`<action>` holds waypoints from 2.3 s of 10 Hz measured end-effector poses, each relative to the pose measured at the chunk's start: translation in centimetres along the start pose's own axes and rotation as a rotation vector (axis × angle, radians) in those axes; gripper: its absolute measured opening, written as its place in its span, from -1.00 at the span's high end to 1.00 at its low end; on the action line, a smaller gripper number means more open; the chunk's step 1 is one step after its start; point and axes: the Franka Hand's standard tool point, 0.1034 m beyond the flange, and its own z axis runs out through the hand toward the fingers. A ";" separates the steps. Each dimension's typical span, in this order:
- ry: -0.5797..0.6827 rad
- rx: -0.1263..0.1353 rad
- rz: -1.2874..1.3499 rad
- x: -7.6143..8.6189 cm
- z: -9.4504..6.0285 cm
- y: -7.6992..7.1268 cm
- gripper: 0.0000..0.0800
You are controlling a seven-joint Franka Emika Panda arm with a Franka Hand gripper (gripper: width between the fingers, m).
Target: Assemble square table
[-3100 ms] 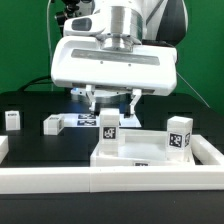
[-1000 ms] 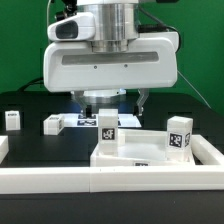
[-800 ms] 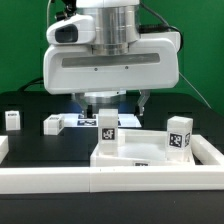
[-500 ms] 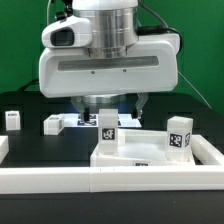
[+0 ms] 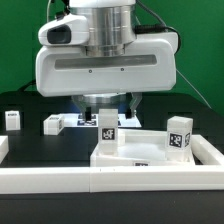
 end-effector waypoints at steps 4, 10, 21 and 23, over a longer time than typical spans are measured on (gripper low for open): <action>0.000 0.000 0.000 0.0 0.0 0.0 0.28; 0.051 0.007 0.348 -0.2 0.1 0.0 0.28; 0.148 0.068 1.092 0.5 0.1 -1.2 -0.35; 0.150 0.058 0.982 0.6 0.1 -1.2 -0.56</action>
Offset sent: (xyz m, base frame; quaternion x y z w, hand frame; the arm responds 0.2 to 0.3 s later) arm 0.0000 0.0000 0.0000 0.0000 0.0000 0.0000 1.0000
